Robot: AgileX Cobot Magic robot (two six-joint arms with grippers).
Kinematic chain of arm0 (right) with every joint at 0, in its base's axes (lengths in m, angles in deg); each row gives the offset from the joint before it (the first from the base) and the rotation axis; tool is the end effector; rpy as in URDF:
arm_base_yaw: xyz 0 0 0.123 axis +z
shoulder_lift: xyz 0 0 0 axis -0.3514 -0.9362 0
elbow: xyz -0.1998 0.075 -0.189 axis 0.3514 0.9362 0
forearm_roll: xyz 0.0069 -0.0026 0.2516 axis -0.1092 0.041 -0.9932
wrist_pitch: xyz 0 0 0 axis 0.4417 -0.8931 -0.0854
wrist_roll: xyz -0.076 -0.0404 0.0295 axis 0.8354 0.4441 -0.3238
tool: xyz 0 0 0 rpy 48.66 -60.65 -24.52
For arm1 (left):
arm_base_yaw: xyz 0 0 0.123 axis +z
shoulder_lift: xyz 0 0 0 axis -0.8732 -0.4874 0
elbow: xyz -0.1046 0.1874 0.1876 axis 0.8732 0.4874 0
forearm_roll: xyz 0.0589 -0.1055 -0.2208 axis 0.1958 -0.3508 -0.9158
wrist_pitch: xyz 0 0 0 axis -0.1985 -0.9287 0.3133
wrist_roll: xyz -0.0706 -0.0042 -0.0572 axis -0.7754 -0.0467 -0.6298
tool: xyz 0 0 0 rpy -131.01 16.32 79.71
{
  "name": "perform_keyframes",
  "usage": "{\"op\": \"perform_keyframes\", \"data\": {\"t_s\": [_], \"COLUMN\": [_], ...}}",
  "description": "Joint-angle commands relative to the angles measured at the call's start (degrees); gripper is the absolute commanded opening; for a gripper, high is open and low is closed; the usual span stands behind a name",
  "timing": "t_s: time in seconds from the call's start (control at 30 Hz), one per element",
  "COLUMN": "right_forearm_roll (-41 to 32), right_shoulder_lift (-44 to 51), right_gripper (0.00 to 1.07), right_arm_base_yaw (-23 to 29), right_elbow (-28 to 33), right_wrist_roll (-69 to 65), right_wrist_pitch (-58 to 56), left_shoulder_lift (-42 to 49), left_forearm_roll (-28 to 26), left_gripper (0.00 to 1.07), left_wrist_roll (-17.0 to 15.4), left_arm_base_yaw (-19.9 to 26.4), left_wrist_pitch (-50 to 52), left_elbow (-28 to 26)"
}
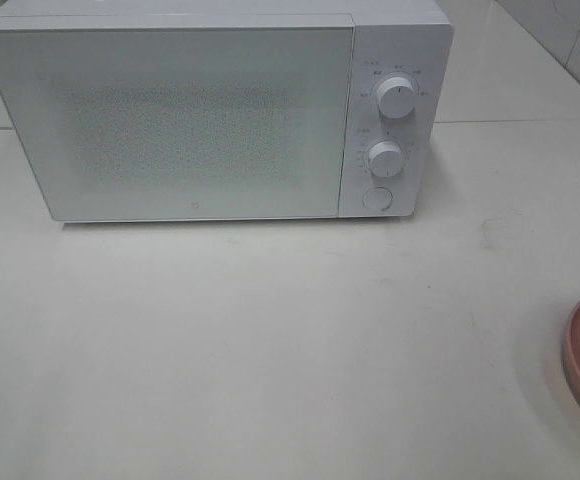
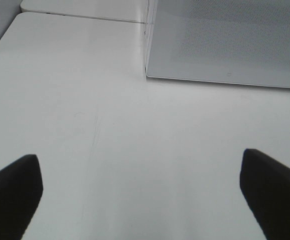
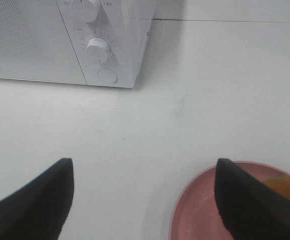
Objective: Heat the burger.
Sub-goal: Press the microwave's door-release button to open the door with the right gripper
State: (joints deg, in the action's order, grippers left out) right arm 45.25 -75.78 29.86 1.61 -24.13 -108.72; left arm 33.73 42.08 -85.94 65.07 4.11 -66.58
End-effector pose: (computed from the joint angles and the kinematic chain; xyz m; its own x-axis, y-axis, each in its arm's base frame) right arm 0.0909 0.0165 0.2896 -0.4710 0.0632 -0.8799 -0.1126 0.9850 0.1310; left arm -0.0048 -0.0129 0.2795 -0.4297 -0.0867 -0.8988 0.0270 0.9937 -0.1088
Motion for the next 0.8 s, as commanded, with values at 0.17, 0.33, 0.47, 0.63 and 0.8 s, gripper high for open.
{"op": "perform_keyframes", "data": {"t_s": [0.17, 0.33, 0.47, 0.63, 0.8], "right_forearm_roll": [-0.1, -0.1, -0.1, -0.1, -0.1], "right_shoulder_lift": [-6.5, -11.3, -15.9, -20.3, -23.8], "right_gripper": [0.75, 0.75, 0.75, 0.75, 0.75], "right_arm_base_yaw": [-0.2, -0.2, -0.2, -0.2, -0.2], "right_elbow": [1.4, 2.0, 2.0, 2.0, 2.0], "right_wrist_roll": [0.6, 0.6, 0.5, 0.2, 0.2], "right_wrist_pitch": [8.9, 14.6, 18.7, 23.8, 28.6], "left_shoulder_lift": [1.1, 1.1, 1.1, 1.1, 1.1], "left_forearm_roll": [0.1, 0.1, 0.1, 0.1, 0.1], "left_gripper": [1.00, 1.00, 1.00, 1.00, 1.00], "left_wrist_roll": [-0.2, -0.2, -0.2, -0.2, -0.2], "left_arm_base_yaw": [0.1, 0.1, 0.1, 0.1, 0.1], "left_wrist_pitch": [0.6, 0.6, 0.6, 0.6, 0.6], "left_elbow": [0.2, 0.2, 0.2, 0.2, 0.2]}}
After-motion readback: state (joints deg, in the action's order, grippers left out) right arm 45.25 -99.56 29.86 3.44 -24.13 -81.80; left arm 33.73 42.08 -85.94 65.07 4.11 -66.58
